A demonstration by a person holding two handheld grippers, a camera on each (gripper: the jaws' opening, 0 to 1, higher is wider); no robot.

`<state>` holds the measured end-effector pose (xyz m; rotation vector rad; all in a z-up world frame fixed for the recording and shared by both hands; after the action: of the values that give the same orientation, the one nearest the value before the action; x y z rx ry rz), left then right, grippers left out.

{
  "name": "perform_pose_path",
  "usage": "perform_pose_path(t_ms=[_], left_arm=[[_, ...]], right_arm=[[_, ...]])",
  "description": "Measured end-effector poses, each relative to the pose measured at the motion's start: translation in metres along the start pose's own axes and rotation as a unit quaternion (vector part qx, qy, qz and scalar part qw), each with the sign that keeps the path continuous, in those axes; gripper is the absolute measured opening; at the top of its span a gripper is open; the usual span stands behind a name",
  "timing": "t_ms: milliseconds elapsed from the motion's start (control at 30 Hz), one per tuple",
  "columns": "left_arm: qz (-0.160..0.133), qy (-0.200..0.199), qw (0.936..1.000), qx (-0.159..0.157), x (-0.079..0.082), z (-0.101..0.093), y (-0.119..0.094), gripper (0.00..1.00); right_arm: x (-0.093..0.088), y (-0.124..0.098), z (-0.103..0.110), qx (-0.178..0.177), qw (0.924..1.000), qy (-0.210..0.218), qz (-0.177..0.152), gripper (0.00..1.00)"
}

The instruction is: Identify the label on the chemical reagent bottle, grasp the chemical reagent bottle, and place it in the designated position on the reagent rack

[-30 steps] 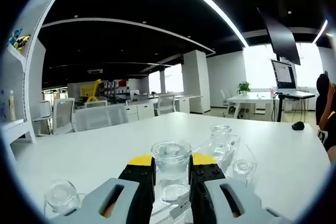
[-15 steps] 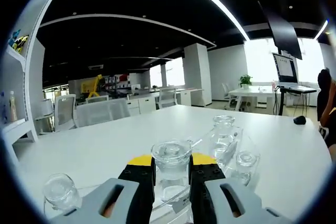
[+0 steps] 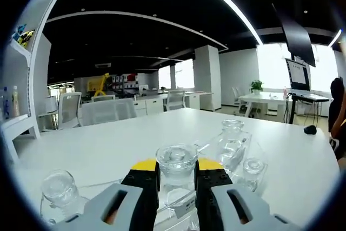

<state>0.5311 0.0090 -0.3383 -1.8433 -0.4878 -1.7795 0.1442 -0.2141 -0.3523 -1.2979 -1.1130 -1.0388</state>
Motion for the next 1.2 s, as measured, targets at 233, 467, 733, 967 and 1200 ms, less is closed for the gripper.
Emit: perform_pose_path(t_ms=[233, 467, 733, 967, 1200], left_arm=[[-0.004, -0.001, 1.0, 0.007, 0.0, -0.004, -0.003, 0.25], [-0.015, -0.017, 0.9997, 0.011, 0.0, -0.011, -0.009, 0.26], [-0.027, -0.009, 0.9996, 0.004, 0.002, -0.022, -0.011, 0.38], [-0.037, -0.017, 0.9991, 0.007, 0.003, -0.031, -0.021, 0.42], [-0.05, -0.026, 0.9984, 0.0, 0.01, -0.043, -0.018, 0.53]], right_arm=[[-0.001, -0.001, -0.001, -0.001, 1.0, -0.002, 0.001, 0.96], [0.0, -0.001, -0.001, -0.001, 1.0, -0.001, -0.001, 0.96], [0.001, -0.003, -0.002, -0.001, 1.0, -0.003, -0.001, 0.96], [0.002, -0.004, -0.001, -0.001, 1.0, -0.004, -0.002, 0.96], [0.004, -0.004, 0.001, 0.0, 1.0, -0.005, -0.004, 0.95]])
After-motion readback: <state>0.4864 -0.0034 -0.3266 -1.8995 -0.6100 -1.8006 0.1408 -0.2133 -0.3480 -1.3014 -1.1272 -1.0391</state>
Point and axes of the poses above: the point that each gripper's makers call its tool centre point, and the gripper's own axes: y roughly forward along the fingers, z roughly to its left, x roughly out of its top, the point moved 2 cm from there along -y, roughly backward along the fingers, and after that the axes turned 14 degrees about -x, right-handed, at the moved point
